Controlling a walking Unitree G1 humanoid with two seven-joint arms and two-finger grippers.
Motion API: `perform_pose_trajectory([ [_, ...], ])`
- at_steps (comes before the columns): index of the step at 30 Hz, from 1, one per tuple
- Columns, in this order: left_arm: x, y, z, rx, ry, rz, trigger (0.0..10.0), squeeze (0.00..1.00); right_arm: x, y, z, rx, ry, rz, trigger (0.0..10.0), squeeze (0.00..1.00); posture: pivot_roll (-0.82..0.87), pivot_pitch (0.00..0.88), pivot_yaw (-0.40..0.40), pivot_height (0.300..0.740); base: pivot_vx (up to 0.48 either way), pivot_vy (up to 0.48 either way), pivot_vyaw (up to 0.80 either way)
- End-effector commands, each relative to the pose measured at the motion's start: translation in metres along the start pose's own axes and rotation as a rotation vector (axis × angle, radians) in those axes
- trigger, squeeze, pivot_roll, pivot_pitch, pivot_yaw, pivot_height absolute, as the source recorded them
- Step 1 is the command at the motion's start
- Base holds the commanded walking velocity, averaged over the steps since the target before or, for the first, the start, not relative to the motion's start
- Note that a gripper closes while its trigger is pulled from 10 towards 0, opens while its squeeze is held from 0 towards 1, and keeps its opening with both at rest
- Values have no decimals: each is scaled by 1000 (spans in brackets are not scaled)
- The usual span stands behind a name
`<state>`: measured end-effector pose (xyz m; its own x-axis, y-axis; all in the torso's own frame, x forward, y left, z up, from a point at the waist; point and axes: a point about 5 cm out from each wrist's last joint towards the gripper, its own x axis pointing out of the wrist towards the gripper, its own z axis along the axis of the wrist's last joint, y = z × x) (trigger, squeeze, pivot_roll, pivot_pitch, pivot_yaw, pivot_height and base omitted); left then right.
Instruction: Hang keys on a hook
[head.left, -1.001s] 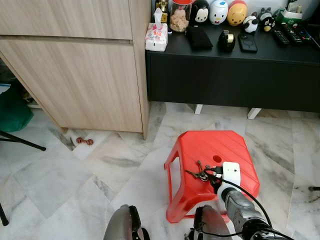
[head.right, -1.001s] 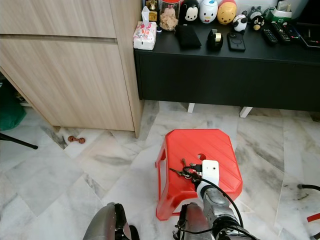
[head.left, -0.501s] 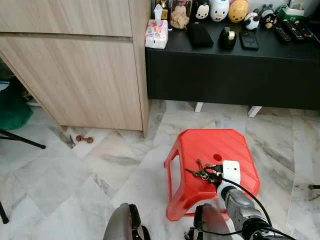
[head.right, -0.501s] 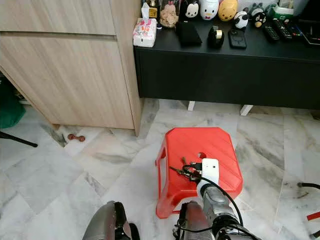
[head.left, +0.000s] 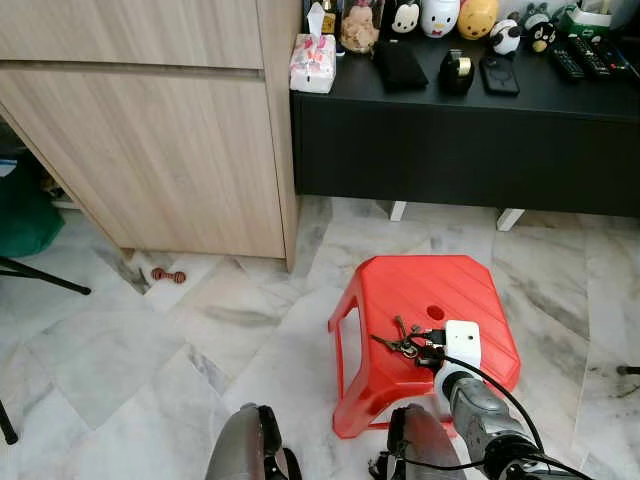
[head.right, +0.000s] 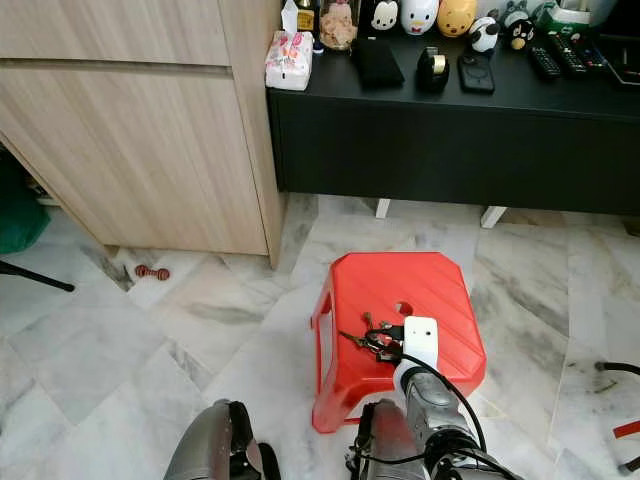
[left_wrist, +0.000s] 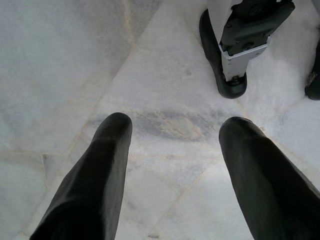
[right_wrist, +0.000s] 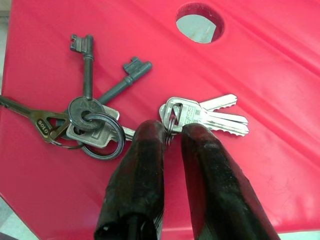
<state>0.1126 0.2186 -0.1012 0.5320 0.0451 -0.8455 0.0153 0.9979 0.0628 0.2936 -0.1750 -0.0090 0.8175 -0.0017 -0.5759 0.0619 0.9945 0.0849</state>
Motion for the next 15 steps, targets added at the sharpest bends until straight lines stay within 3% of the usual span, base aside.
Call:
perform_pose_trajectory([
  [1,-3,-8,-13,5,39,-24,10000,0,-1,-4,-6,-1,24,-9,10000,0,94,216,-26,605,0,0,0],
  [2,-3,-7,-14,4,39,-23,10000,0,-1,-4,-6,-2,25,-9,10000,0,95,216,-26,605,0,0,0],
  [3,-3,-7,-14,4,39,-23,10000,0,-1,-3,-6,-2,24,-8,5451,0,95,216,-26,605,0,0,0],
  [5,-3,-8,-14,4,39,-23,10000,0,-1,-3,-6,-1,24,-7,5451,0,95,216,-26,605,0,0,0],
  [6,-3,-8,-14,3,39,-22,10000,0,-1,-3,-6,-1,24,-6,3176,0,95,216,-26,605,0,0,0],
  [7,-3,-8,-14,4,39,-23,10000,0,-1,-3,-6,-1,25,-6,2863,0,94,216,-26,605,0,0,0],
  [8,-3,-8,-14,4,39,-23,10000,0,-1,-3,-6,-2,25,-5,980,0,94,216,-26,605,0,0,0],
  [13,-3,-8,-13,3,38,-23,10000,0,-1,-3,-6,-4,27,-2,39,0,94,215,-27,605,0,0,0],
  [15,-3,-8,-13,4,38,-22,10000,0,-1,-3,-6,-4,27,-1,157,0,94,216,-26,605,0,0,0],
])
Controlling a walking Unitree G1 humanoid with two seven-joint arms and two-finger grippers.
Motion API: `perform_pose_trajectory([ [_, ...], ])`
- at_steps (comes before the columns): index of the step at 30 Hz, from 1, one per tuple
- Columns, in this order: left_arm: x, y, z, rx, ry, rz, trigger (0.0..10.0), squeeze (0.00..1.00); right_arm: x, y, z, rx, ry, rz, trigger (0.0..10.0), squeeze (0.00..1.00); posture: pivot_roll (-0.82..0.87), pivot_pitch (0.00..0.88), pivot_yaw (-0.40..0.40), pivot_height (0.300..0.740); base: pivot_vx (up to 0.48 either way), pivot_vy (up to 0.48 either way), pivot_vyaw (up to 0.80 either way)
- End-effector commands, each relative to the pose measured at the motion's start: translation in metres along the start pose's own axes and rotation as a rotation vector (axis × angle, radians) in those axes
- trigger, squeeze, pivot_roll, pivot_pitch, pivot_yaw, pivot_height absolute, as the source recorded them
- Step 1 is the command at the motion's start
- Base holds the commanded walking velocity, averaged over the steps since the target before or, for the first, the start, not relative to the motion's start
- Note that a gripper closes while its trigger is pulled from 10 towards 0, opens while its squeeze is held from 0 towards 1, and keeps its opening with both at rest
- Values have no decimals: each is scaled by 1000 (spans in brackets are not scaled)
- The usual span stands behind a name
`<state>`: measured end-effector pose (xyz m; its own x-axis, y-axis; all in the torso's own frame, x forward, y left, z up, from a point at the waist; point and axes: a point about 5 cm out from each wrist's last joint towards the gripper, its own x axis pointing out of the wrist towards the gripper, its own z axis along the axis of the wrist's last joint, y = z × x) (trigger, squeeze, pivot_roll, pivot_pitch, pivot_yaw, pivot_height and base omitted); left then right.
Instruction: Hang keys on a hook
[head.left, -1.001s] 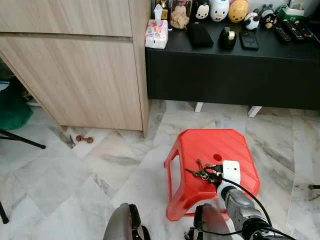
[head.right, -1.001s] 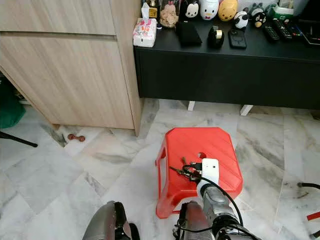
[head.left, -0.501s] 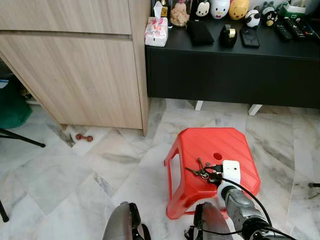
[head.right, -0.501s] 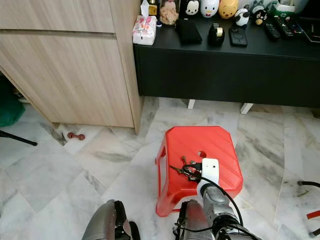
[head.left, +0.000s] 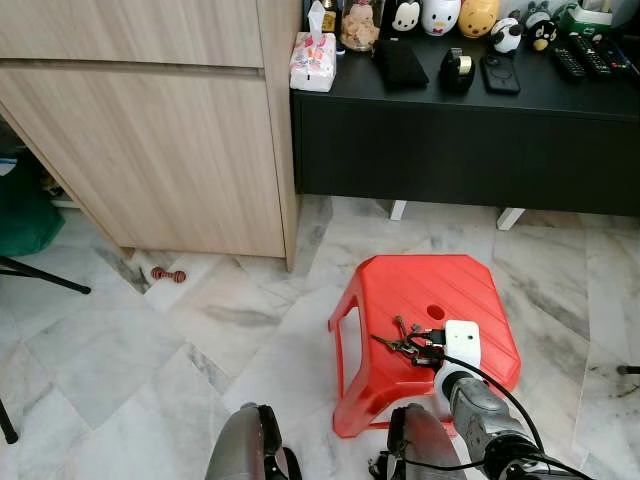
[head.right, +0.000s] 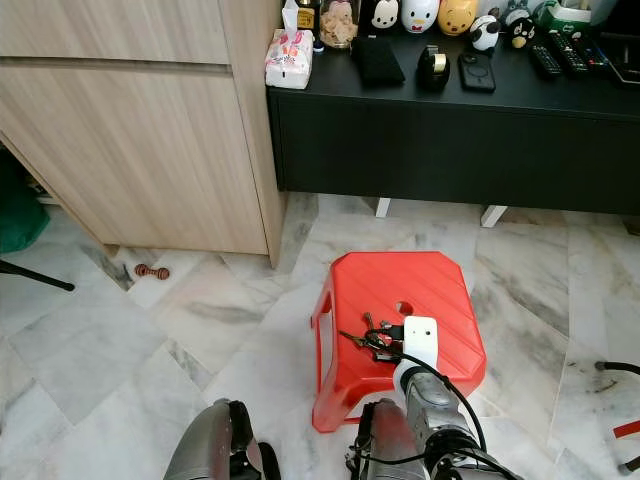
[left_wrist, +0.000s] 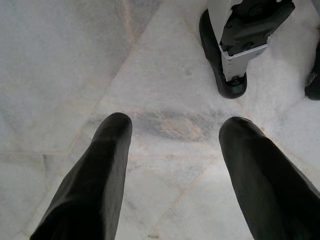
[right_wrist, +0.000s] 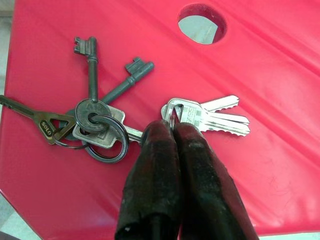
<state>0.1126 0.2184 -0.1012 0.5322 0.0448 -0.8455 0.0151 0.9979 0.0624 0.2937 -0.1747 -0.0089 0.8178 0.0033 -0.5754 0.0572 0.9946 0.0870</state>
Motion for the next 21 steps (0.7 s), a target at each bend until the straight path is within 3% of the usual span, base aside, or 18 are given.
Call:
perform_pose_trajectory([
  [1,-3,-7,-13,4,38,-22,10000,0,-1,-3,-6,-3,27,-6,157,0,93,216,-26,605,0,0,0],
  [12,-3,-6,-13,6,39,-20,10000,0,-1,-2,-6,-6,15,2,0,0,96,216,-26,605,0,0,0],
  [14,-3,-5,-13,6,38,-19,10000,0,-1,-4,7,-9,-71,-29,0,0,96,214,-25,605,0,0,0],
  [21,-2,-6,-11,12,37,-19,10000,0,-1,-4,29,-9,-220,-37,0,0,88,203,-24,605,0,0,0],
])
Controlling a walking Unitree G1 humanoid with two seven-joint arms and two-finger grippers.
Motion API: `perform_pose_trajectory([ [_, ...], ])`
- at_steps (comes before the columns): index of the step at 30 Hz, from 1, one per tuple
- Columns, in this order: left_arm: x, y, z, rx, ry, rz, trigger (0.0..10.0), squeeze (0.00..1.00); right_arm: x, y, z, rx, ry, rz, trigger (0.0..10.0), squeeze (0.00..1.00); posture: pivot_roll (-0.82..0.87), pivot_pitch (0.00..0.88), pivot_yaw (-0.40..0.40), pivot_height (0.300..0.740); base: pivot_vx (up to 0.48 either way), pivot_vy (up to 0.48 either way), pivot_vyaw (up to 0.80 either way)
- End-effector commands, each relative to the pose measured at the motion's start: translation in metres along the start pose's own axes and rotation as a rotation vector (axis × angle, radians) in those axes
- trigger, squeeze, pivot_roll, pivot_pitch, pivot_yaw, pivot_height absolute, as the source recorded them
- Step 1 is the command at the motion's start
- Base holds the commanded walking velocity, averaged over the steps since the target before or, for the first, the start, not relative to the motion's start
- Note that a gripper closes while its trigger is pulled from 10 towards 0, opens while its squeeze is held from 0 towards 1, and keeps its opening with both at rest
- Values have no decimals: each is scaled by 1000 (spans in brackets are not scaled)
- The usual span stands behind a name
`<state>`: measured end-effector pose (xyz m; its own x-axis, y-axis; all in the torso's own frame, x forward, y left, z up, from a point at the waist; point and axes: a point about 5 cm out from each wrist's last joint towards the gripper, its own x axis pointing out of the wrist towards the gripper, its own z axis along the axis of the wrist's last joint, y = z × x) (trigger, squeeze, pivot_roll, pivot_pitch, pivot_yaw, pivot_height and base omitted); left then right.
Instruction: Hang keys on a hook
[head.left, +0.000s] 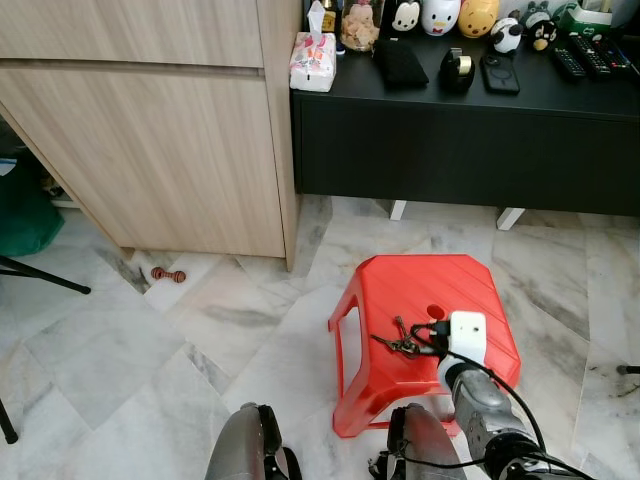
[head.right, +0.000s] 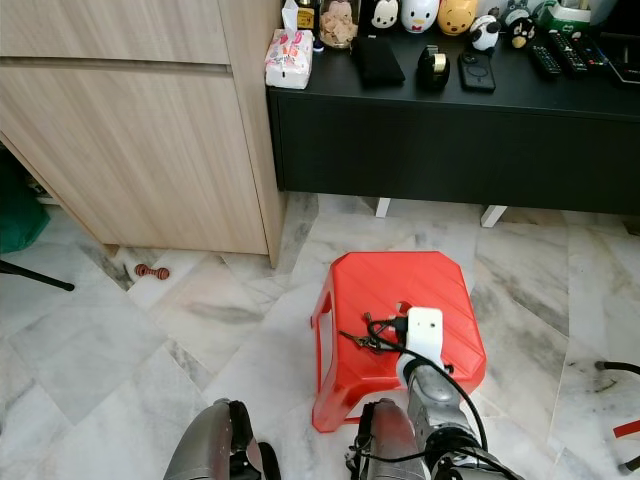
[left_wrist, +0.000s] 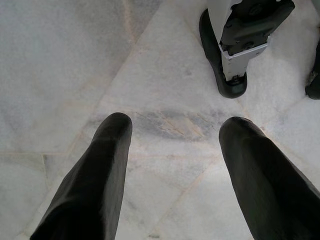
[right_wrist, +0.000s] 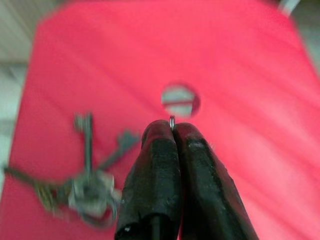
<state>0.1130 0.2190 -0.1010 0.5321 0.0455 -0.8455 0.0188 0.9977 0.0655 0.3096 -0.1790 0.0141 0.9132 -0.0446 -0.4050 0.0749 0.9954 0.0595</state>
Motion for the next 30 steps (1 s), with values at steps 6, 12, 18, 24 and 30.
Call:
perform_pose_trajectory([
  [6,0,-8,-5,6,27,-23,10000,0,-2,-6,13,17,-127,-45,0,0,85,184,-25,605,0,0,0],
  [12,3,-10,3,9,13,-21,10000,0,-6,-14,21,-24,-236,-118,0,0,78,163,-22,605,0,0,0],
  [18,5,-9,9,17,6,-18,10000,0,-15,-24,35,-70,-383,-226,0,0,69,136,-15,605,0,0,0],
  [24,6,-6,16,18,-6,-11,10000,0,-22,-26,50,-21,-500,-250,10000,0,60,110,-11,605,0,0,0],
  [30,8,-4,22,20,-17,-6,10000,0,-28,-21,51,-26,-524,-225,10000,0,55,92,-13,605,0,0,0],
])
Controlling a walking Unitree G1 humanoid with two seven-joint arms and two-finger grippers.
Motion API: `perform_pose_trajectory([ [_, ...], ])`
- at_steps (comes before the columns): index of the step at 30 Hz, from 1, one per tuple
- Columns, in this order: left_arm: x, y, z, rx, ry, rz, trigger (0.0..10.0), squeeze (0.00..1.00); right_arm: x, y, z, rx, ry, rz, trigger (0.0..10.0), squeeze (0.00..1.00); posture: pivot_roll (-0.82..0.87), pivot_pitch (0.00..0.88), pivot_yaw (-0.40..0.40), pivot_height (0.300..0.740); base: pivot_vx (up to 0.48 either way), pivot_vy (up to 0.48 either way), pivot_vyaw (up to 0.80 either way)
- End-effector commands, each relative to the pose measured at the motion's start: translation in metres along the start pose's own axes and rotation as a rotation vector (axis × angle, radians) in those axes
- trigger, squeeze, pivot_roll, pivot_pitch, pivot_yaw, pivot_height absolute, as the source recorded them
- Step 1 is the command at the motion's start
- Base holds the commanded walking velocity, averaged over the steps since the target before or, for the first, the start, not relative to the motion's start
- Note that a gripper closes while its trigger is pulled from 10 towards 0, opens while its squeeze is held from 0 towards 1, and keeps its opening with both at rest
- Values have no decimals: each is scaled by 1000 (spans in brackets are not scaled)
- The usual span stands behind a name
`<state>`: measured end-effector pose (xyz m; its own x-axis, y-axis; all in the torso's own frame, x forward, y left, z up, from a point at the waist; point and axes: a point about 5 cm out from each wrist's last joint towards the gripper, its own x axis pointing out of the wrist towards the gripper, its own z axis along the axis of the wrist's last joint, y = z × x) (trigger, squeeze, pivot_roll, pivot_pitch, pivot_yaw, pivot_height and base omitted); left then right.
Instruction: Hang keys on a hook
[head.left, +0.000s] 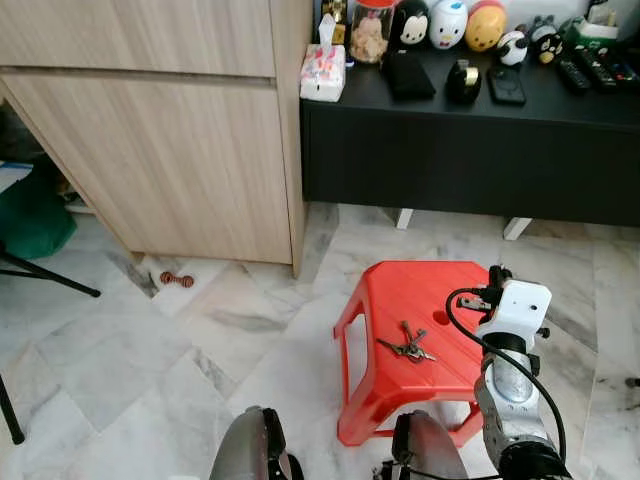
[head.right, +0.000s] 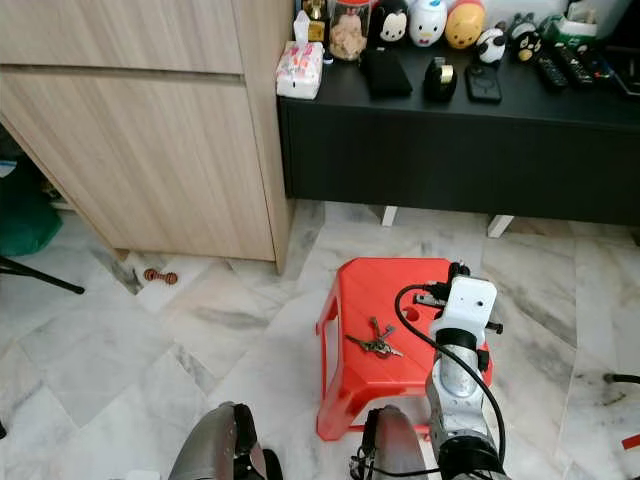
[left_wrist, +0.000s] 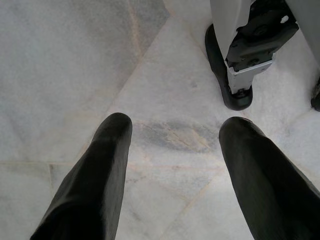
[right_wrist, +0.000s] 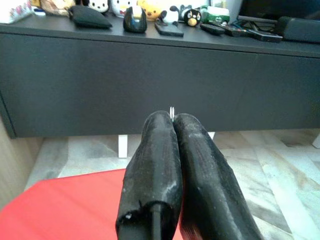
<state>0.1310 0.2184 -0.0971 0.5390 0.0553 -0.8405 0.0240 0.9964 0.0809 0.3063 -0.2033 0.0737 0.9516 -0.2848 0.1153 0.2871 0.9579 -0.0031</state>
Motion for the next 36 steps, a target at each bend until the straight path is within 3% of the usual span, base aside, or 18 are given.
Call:
perform_pose_trajectory([
  [1,2,-4,5,7,-11,-16,10000,0,-4,-1,-3,0,14,3,10000,0,55,92,-13,605,0,0,0],
  [8,8,-23,21,12,-40,-34,10000,0,-7,-2,-5,11,37,-8,10000,0,51,83,-13,624,0,0,0],
  [14,8,-22,23,13,-47,-35,10000,0,-7,2,-10,34,89,4,10000,0,53,79,-14,669,0,0,0],
  [25,8,-21,27,15,-68,-34,10000,0,-7,2,-9,51,93,-4,10000,0,52,73,-14,739,0,0,0],
  [36,9,-23,31,13,-83,-32,10000,0,-4,2,-7,59,96,-1,10000,0,50,63,-17,740,0,0,0],
])
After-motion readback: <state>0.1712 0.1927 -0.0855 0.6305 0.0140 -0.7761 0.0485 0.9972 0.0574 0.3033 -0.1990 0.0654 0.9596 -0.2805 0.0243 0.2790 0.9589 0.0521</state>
